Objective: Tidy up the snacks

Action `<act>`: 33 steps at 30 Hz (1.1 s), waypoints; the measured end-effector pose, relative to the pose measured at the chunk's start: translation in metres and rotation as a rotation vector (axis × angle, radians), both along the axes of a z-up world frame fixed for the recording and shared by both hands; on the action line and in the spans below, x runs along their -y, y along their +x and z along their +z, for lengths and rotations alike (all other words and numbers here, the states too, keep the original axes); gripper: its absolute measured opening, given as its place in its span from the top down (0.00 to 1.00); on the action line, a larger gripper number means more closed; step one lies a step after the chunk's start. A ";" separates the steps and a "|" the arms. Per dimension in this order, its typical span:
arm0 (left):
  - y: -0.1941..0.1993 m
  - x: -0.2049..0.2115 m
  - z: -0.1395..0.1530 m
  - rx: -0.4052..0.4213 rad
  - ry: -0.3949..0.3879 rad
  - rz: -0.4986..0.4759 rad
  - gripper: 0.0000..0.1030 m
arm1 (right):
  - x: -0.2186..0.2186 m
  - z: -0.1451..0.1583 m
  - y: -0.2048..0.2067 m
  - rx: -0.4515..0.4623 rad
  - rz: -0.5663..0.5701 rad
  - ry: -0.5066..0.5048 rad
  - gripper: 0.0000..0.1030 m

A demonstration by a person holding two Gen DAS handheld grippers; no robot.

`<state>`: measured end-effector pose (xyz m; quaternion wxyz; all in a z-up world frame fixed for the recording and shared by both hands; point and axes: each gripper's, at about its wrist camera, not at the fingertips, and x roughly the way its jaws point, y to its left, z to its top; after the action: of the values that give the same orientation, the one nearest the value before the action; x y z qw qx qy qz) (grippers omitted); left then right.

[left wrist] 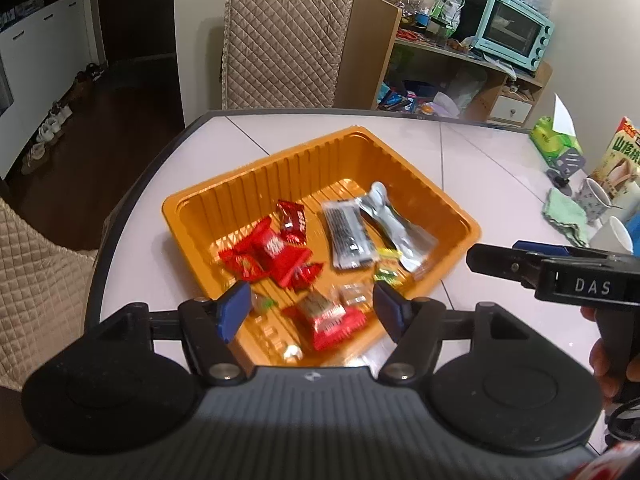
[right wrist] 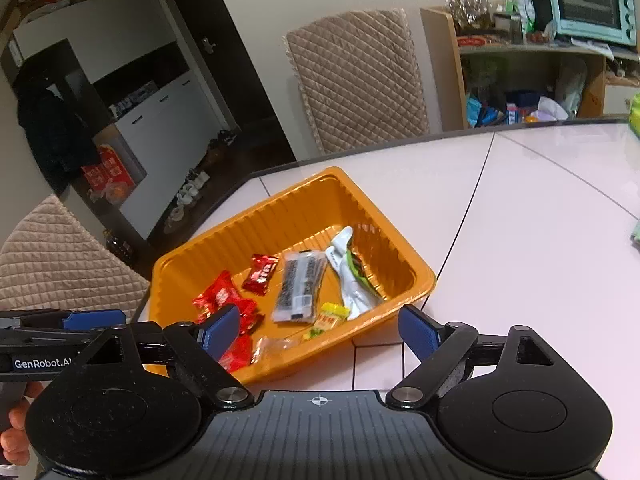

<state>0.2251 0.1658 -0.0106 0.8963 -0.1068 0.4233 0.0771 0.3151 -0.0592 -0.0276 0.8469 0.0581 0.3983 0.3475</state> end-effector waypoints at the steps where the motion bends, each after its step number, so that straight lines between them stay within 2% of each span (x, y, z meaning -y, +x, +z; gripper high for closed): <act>1: -0.005 0.002 0.002 -0.001 0.000 -0.001 0.33 | 0.002 0.003 -0.005 0.005 0.001 0.002 0.16; 14: -0.075 0.039 0.025 0.001 0.004 -0.015 0.29 | 0.046 0.032 -0.082 0.016 -0.025 0.017 0.15; 33: -0.181 0.106 0.037 -0.002 0.011 -0.048 0.29 | 0.113 0.044 -0.199 0.001 -0.053 -0.043 0.14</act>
<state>0.0443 0.0601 0.0267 0.8981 -0.0917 0.4262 0.0581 0.1165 -0.1722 0.0164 0.8570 0.0502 0.4035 0.3165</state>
